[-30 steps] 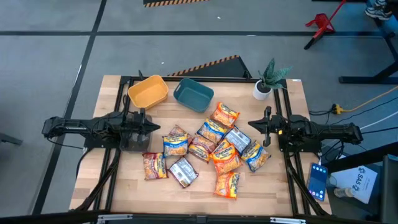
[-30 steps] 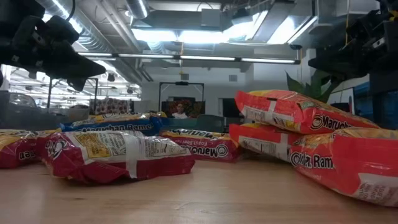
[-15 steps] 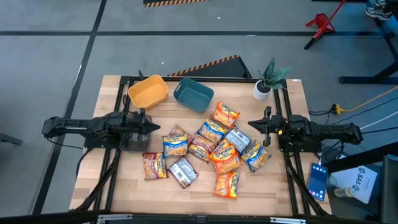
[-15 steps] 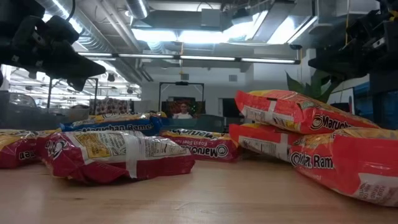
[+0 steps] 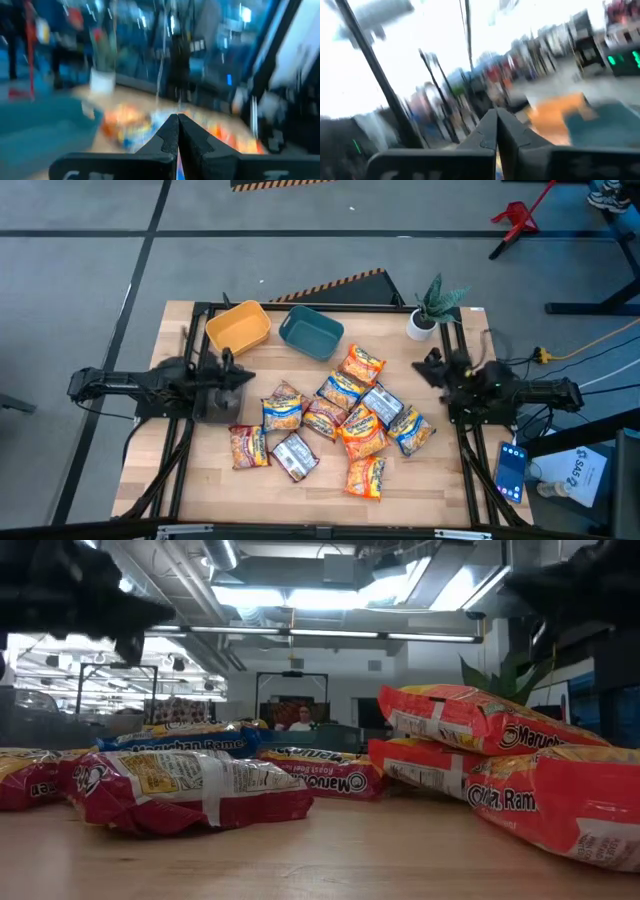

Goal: Sort Maruchan noodles
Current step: Put the blue noodle pack into the black bin

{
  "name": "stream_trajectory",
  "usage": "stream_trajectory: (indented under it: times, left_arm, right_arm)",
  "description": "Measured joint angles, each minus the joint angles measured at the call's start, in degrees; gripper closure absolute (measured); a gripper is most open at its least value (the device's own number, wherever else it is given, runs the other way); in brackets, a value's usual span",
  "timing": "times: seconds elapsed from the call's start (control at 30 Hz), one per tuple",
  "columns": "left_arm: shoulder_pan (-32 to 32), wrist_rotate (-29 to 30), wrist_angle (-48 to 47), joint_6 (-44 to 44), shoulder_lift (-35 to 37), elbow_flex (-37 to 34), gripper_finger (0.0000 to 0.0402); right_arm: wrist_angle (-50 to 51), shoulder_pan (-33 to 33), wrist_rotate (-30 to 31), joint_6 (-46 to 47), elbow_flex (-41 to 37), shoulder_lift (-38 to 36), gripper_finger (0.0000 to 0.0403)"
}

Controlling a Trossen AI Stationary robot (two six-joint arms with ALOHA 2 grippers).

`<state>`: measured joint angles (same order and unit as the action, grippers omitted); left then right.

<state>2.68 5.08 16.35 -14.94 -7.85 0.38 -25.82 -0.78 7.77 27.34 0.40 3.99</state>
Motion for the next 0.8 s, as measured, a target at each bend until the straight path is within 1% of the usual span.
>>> stream_trajectory:
  times: [0.1, 0.2, 0.3, 0.4, 0.47, 0.57, 0.63, 0.7, 0.8]
  left_arm:
    - [0.0, 2.9, 12.6, -0.2, 0.0, 0.0, 0.0401]
    - [0.0, 3.1, 23.8, -1.7, 0.0, 0.0, 0.0401]
    - [0.0, 2.1, 34.6, -2.8, 0.0, 0.2, 0.0401]
    - [0.0, 0.6, 40.8, -2.7, 0.0, 1.6, 0.0401]
    - [0.0, 1.4, 43.0, -2.7, 0.0, 3.1, 0.0401]
    - [0.0, 4.5, 41.5, -4.2, -0.8, 7.2, 0.0401]
    - [0.0, 8.3, 36.1, -6.4, -2.3, 10.8, 0.0401]
    - [0.1, 11.0, 26.8, -10.3, -4.5, 15.9, 0.0401]
    - [0.0, 12.2, 8.7, -15.9, -10.2, 23.7, 0.0401]
  right_arm:
    - [-10.2, 0.0, 3.0, 0.9, 0.0, 0.0, 0.0402]
    - [-16.1, 0.0, 6.3, 0.9, 0.4, 0.0, 0.0402]
    - [-15.4, 0.0, 6.7, 0.8, 3.5, 0.0, 0.0402]
    - [-10.6, 0.0, 6.5, -0.3, 7.9, 0.3, 0.0402]
    - [-6.0, 0.0, 6.6, -1.8, 11.4, 1.2, 0.0402]
    - [0.4, 0.0, 5.3, -2.1, 17.4, 4.1, 0.0402]
    - [5.3, 0.0, 4.6, -2.3, 21.5, 6.9, 0.0402]
    - [10.2, 0.0, 4.6, -2.3, 25.9, 10.1, 0.0402]
    - [20.1, 0.0, 4.6, -2.3, 32.0, 15.0, 0.0402]
